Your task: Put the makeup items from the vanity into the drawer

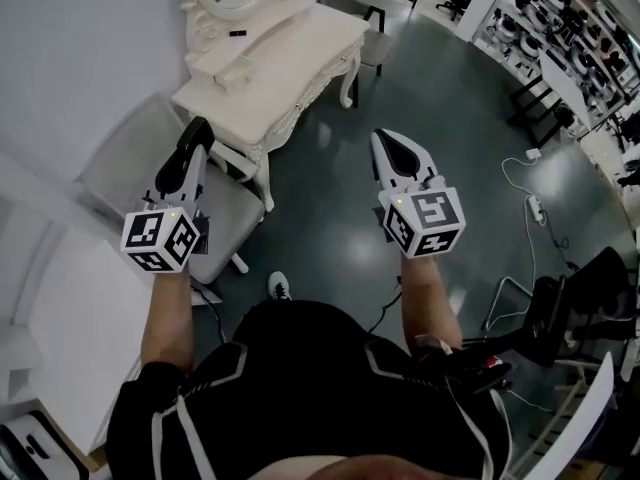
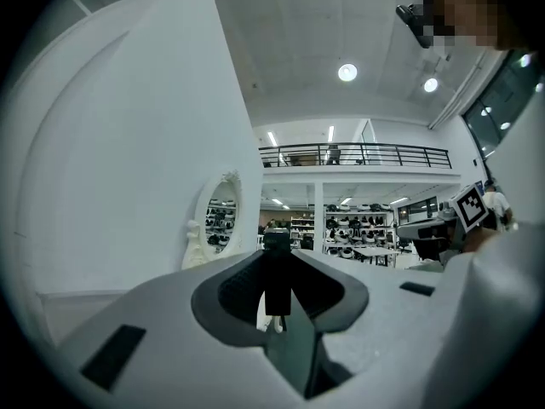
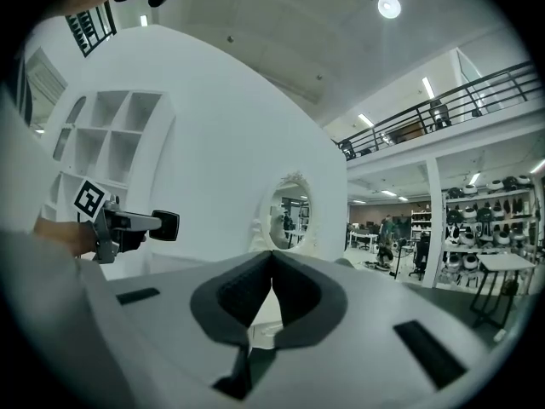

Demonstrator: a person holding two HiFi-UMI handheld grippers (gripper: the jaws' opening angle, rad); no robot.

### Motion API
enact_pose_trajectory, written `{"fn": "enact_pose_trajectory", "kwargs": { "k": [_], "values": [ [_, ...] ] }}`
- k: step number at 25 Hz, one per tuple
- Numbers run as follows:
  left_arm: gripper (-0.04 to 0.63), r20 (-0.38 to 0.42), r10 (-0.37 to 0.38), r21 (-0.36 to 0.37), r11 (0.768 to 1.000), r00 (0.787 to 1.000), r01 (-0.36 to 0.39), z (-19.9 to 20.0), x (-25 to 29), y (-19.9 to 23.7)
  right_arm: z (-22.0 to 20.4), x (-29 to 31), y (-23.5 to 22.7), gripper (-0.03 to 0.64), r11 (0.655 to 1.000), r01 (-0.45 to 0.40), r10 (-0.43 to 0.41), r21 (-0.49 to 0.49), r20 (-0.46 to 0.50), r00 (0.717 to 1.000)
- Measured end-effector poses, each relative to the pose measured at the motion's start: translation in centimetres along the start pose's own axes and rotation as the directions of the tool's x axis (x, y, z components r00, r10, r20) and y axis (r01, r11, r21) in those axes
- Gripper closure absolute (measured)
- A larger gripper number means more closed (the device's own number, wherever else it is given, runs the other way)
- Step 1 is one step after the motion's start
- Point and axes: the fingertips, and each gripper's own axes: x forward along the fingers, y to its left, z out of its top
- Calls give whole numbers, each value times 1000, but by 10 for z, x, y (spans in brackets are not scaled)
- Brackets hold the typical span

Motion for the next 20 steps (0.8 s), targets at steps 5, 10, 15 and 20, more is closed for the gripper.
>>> {"fn": "enact_pose_trajectory", "kwargs": {
  "k": [5, 10, 15, 20],
  "values": [
    [503, -11, 10, 3, 1000, 1000, -10, -4, 32, 31, 0, 52, -2, 612, 1000, -22, 22, -2, -1, 1000],
    [503, -23, 18, 3, 1000, 1000, -17, -9, 60, 67, -2, 106, -5, 612, 1000, -28, 28, 12, -3, 1000],
    [503, -23, 10, -5, 1000, 1000, -10, -8, 80, 95, 3, 147, -2, 612, 999, -37, 37, 10, 1, 999],
    [503, -29, 21, -21, 1000, 999, -22, -13, 100, 119, 6, 186, -1, 612, 997, -72, 72, -5, -10, 997]
  ]
}}
